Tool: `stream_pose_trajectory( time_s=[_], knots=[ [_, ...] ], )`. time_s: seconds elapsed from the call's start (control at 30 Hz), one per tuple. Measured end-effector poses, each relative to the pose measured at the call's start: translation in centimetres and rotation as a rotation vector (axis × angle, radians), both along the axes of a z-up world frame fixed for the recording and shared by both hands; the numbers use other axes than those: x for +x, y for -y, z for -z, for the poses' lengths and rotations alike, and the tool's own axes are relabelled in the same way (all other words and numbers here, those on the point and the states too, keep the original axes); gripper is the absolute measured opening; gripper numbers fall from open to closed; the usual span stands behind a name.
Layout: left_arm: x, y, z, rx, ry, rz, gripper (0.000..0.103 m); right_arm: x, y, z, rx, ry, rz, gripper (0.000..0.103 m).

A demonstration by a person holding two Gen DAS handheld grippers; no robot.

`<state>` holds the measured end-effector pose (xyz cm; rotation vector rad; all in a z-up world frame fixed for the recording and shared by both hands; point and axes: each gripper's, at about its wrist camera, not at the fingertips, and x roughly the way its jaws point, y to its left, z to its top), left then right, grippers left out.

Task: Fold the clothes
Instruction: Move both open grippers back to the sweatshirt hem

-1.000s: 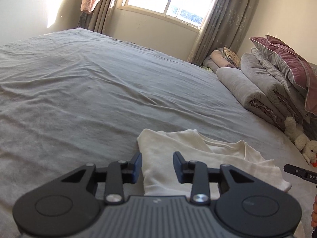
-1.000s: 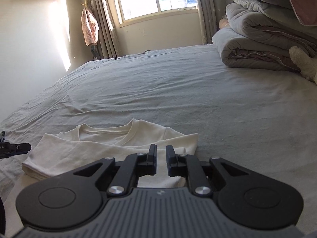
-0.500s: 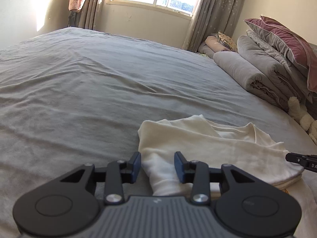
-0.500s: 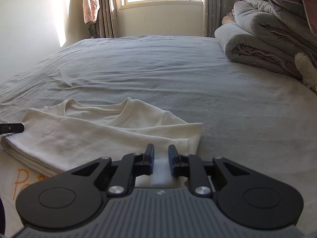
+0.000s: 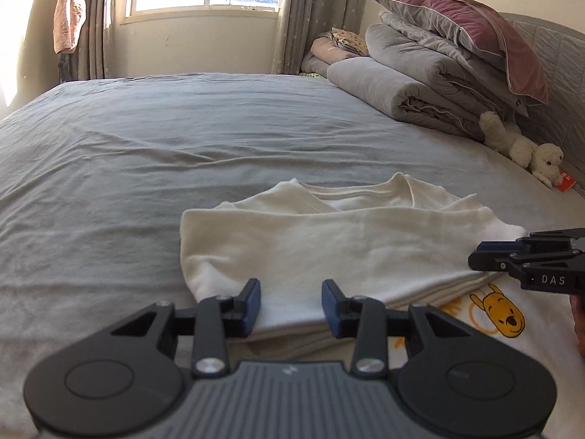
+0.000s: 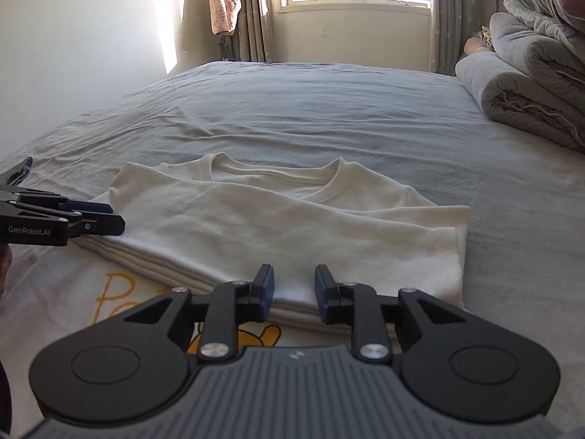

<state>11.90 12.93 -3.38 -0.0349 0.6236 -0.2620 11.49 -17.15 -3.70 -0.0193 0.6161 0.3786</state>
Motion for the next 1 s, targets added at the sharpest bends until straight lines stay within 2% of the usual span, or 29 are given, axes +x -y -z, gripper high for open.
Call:
stream_pose_trajectory(
  time_s=[0.13,0.37,0.5,0.57,0.7,0.77,1.0],
  knots=[
    [2.0,-1.4,-0.8,-0.079,0.012,-0.053,0.038,1.1,0.6,-1.1,0.011,0.041,0.046,0.028],
    [4.5,-2.8,2.1,-0.084,-0.01,-0.114,0.037,4.5,1.4,0.7,-0.118,0.048,0.11,0.027],
    [4.4,-3.1,2.3,-0.099,-0.003,-0.112,0.037,5.1,4.1,1.0,-0.019,0.014,0.156,0.025],
    [4.2,-2.8,1.9,-0.078,-0.005,-0.113,0.038,4.8,4.0,0.7,-0.019,0.013,0.16,0.024],
    [3.2,-2.4,0.8,-0.051,-0.013,-0.117,0.046,3.3,3.4,-0.2,-0.033,0.02,0.152,0.037],
    [2.7,-2.4,0.3,-0.057,-0.034,-0.122,0.051,2.5,3.5,-0.6,-0.026,0.016,0.148,0.039],
    [-0.4,-2.1,-0.7,-0.067,-0.077,-0.123,0.052,-0.8,4.4,-1.6,0.009,-0.009,0.18,0.043]
  ],
)
